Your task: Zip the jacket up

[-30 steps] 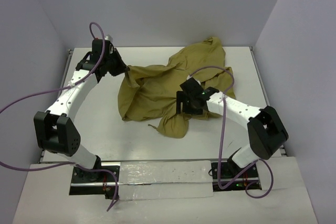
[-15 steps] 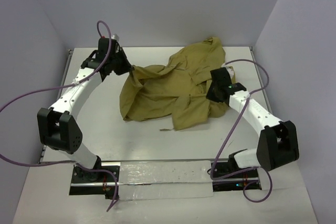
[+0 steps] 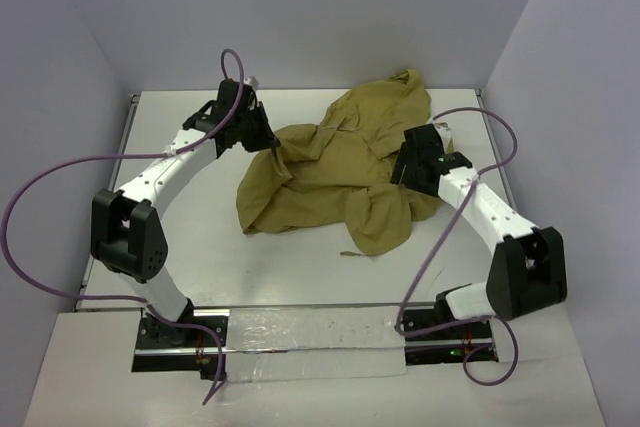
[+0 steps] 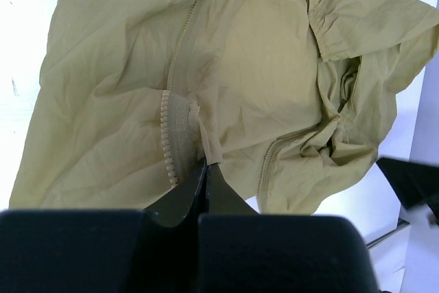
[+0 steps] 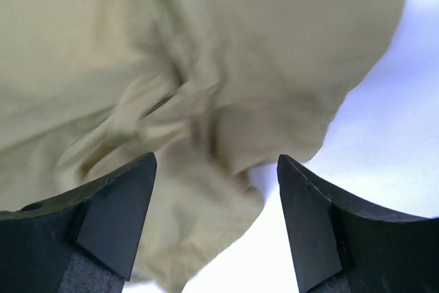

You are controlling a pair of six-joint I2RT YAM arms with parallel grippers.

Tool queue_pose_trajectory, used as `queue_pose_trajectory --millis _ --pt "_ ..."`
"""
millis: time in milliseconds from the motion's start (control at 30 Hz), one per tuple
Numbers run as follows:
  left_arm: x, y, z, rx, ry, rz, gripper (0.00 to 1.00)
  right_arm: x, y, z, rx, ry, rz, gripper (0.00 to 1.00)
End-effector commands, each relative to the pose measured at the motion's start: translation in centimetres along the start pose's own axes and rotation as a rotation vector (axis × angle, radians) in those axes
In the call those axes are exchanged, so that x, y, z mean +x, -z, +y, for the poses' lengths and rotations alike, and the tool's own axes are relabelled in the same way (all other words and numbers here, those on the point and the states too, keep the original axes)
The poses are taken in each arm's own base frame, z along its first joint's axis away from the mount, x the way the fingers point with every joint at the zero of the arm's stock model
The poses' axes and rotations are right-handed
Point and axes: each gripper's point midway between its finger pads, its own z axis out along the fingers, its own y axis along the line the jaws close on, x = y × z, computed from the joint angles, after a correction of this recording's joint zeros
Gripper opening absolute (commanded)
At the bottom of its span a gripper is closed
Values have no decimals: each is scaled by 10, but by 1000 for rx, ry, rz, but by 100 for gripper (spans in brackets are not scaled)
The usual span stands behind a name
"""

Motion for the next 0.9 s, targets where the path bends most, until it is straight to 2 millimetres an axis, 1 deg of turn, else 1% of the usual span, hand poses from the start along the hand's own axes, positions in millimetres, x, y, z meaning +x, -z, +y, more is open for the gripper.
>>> queue_pose_trajectory --millis 0,33,67,100,167,233,267,367,467,533,633,867 --pt "-7 -1 -5 20 -1 -33 0 -10 47 21 -74 75 -103 76" --pt "-7 -2 -4 14 -2 -31 0 3 59 37 -142 119 -103 72" --pt "-6 -3 -2 7 -3 -28 0 22 67 54 -210 179 -77 67" --pt "-5 -4 -1 3 -3 -25 0 40 71 66 -257 231 -45 65" --pt "-3 -5 0 0 -4 -18 0 75 73 82 -303 320 31 64" --pt "-2 -6 1 -5 -4 -13 0 111 75 93 -317 421 96 65" --pt "-3 -5 1 -5 -4 -15 0 125 70 93 -305 460 131 66" --pt "-3 -5 1 -3 -2 -15 0 158 63 98 -305 554 210 66" --pt "-4 -5 0 -3 -1 -15 0 180 55 95 -280 627 269 63" --pt "-2 -5 1 -6 1 -11 0 190 48 92 -251 657 294 61" --pt "0 -5 1 -4 3 -8 0 194 38 90 -213 669 300 59" --pt "1 -2 2 -4 1 -10 0 193 24 86 -143 659 275 51"
